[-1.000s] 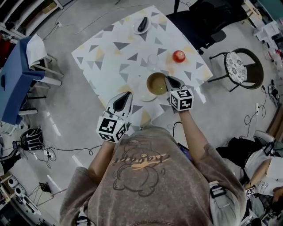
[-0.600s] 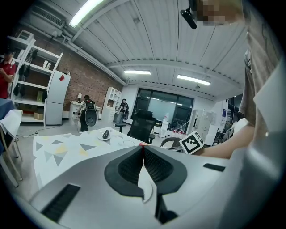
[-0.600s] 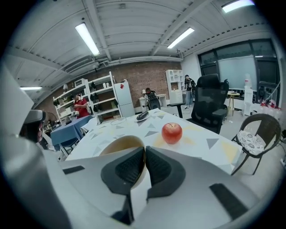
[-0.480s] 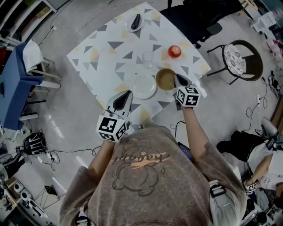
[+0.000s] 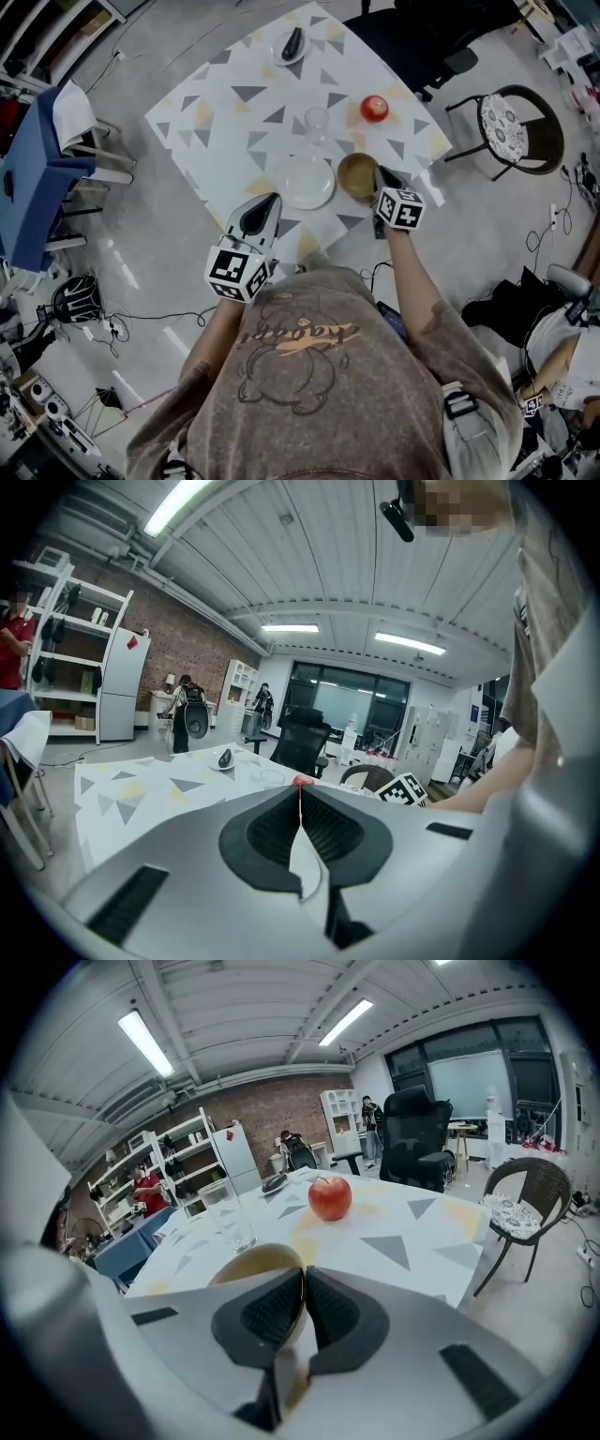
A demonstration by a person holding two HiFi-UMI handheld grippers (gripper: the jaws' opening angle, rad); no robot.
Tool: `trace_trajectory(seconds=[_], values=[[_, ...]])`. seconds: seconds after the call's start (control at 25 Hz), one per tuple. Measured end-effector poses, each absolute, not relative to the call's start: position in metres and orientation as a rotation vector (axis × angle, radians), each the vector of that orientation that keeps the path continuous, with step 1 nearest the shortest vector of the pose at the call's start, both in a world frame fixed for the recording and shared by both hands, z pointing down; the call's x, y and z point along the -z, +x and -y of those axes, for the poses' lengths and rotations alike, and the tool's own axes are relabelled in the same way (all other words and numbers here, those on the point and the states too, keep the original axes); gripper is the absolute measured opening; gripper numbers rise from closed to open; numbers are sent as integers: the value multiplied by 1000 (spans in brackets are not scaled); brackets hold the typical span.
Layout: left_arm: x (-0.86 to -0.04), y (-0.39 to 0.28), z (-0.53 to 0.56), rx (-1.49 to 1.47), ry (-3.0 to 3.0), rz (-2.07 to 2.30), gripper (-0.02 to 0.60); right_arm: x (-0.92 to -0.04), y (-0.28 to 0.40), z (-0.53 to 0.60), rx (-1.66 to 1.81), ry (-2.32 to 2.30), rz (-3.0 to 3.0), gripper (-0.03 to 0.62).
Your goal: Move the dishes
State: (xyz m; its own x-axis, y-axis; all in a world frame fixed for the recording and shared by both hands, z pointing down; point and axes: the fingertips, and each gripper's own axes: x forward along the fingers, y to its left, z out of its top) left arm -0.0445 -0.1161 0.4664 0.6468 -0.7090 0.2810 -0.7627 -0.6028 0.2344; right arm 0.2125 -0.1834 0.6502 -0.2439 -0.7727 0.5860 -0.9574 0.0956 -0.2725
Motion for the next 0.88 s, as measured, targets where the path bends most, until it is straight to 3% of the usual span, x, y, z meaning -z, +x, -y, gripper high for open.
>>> trace_trajectory(seconds=[0.28,0.56,0.88], values=[[-468,-42,117,-234,2529,1177,20,-659,214,185,-929,1711,2082,28],[-468,-40,117,-234,2532,1169,20,-654,211,190,-890,1684,2108,111],[-461,-36,121,-206,2556,1148,20,-612,211,204,-744,1683,2180,130]])
